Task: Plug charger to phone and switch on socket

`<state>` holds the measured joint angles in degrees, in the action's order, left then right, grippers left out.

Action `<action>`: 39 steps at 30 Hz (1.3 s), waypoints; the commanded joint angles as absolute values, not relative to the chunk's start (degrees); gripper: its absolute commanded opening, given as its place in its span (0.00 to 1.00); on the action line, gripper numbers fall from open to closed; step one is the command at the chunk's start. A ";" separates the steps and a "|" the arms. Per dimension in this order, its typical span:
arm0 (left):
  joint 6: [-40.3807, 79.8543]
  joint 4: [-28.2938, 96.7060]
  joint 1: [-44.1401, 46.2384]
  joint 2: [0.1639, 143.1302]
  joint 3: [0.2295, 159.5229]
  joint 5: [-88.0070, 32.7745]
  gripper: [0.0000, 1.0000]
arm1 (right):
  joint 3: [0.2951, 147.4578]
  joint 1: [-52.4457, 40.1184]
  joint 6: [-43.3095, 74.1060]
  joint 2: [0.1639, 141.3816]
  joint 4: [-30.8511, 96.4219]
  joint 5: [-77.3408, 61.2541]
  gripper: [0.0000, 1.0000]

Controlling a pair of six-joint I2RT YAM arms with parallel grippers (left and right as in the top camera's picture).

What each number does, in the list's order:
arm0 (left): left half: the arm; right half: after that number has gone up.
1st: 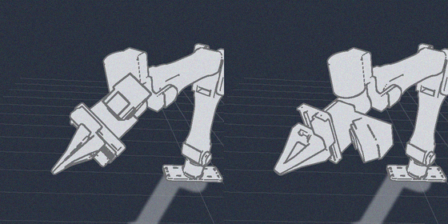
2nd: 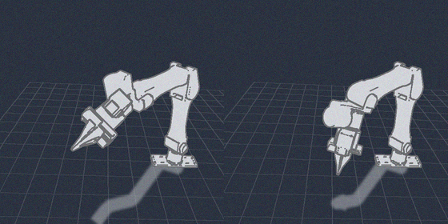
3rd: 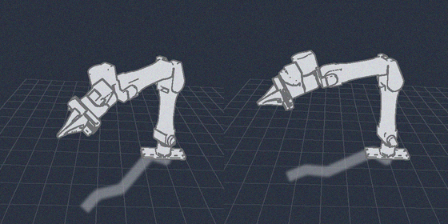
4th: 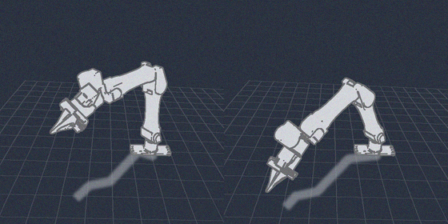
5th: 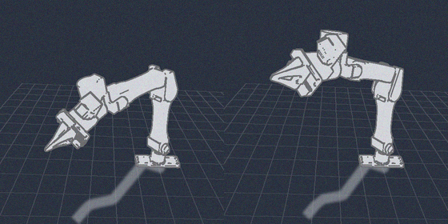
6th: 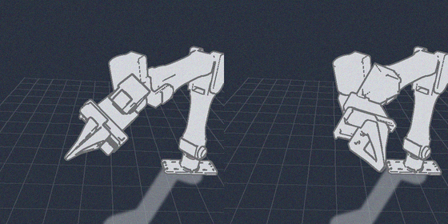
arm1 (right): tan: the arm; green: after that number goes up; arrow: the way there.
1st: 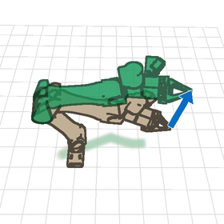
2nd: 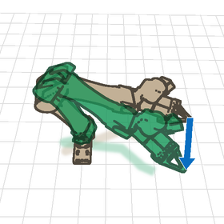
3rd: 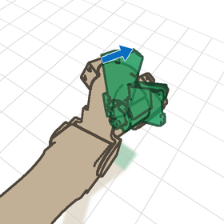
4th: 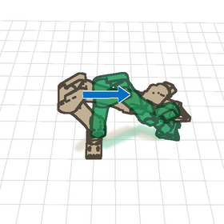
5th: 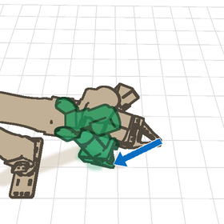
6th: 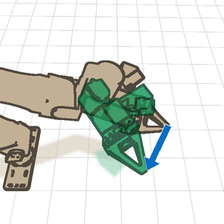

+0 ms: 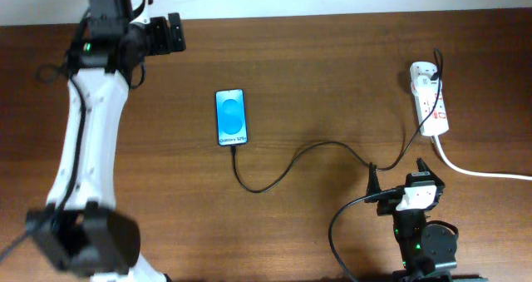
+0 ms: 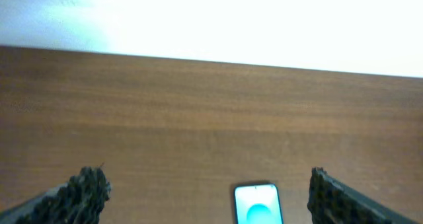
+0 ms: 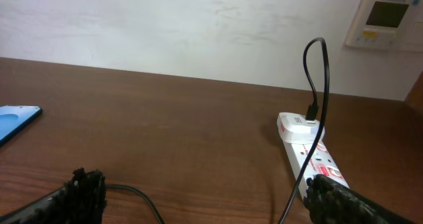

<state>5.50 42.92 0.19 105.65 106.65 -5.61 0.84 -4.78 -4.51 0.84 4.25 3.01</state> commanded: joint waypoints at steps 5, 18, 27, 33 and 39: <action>-3.60 9.56 -0.30 72.88 63.57 -4.32 1.00 | 0.32 -5.28 -4.08 0.19 4.40 3.07 0.98; -8.95 -16.67 -0.75 13.67 0.27 2.74 0.99 | 0.32 -5.28 -4.10 0.19 4.38 3.09 0.98; -13.21 4.58 -0.56 0.60 0.54 4.36 0.99 | 0.32 -5.28 -4.08 0.19 4.40 3.07 0.98; -13.17 4.43 -0.54 0.30 0.54 4.12 0.99 | 0.32 -5.28 -4.08 0.19 4.38 3.07 0.98; -13.17 4.43 -0.54 0.30 0.54 4.12 0.99 | 0.32 -5.28 -4.08 0.19 4.38 3.09 0.99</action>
<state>-12.45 4.19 -0.56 0.84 0.62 3.51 0.82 -4.89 -4.51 0.58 4.23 2.98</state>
